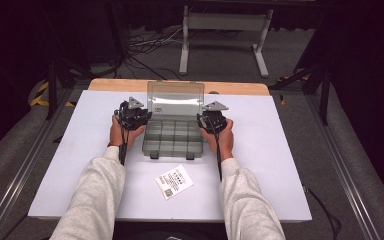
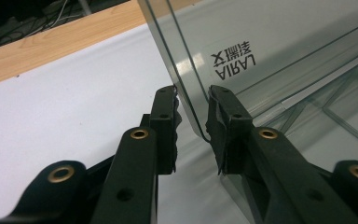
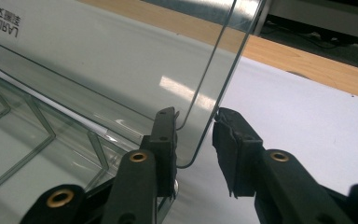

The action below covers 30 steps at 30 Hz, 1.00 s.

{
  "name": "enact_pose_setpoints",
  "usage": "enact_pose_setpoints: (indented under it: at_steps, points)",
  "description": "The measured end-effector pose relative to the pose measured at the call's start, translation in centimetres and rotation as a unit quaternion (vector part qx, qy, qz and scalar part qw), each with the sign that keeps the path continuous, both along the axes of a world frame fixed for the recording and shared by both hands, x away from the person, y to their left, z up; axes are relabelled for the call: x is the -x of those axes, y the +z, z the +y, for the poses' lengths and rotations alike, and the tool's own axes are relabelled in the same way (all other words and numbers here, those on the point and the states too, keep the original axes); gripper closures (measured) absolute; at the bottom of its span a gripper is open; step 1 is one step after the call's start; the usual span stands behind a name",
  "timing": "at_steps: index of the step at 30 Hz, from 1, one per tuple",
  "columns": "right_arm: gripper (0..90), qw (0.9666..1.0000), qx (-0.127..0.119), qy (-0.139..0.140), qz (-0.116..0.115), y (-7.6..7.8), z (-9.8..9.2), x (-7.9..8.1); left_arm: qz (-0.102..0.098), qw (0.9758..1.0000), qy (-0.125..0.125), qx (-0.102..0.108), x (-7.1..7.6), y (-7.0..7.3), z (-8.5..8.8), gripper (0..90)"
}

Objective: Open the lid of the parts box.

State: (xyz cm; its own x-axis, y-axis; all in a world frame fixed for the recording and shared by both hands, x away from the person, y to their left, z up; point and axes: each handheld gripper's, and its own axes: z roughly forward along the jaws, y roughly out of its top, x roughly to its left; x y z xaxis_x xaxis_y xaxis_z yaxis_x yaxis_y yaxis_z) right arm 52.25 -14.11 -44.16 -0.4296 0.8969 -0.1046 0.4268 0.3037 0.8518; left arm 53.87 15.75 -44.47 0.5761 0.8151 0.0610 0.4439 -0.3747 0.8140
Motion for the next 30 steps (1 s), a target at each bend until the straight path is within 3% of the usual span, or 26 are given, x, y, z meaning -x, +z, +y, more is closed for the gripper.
enact_pose_setpoints:
  at_steps: [11,16,30]
  points:
    - [67.0,0.9999,0.008,0.014,0.000,0.3,0.2,0.2,-0.003,1.0000,-0.007,-0.006,0.2,0.5,0.1,70.2]
    - [64.1,0.9994,-0.019,0.029,0.000,1.0,0.0,0.7,-0.010,0.9997,-0.021,-0.003,0.7,1.4,0.7,70.6]
    - [60.4,0.9961,-0.032,0.079,-0.020,2.8,-0.2,3.2,-0.050,0.9960,-0.073,-0.007,4.0,3.3,2.6,68.2]
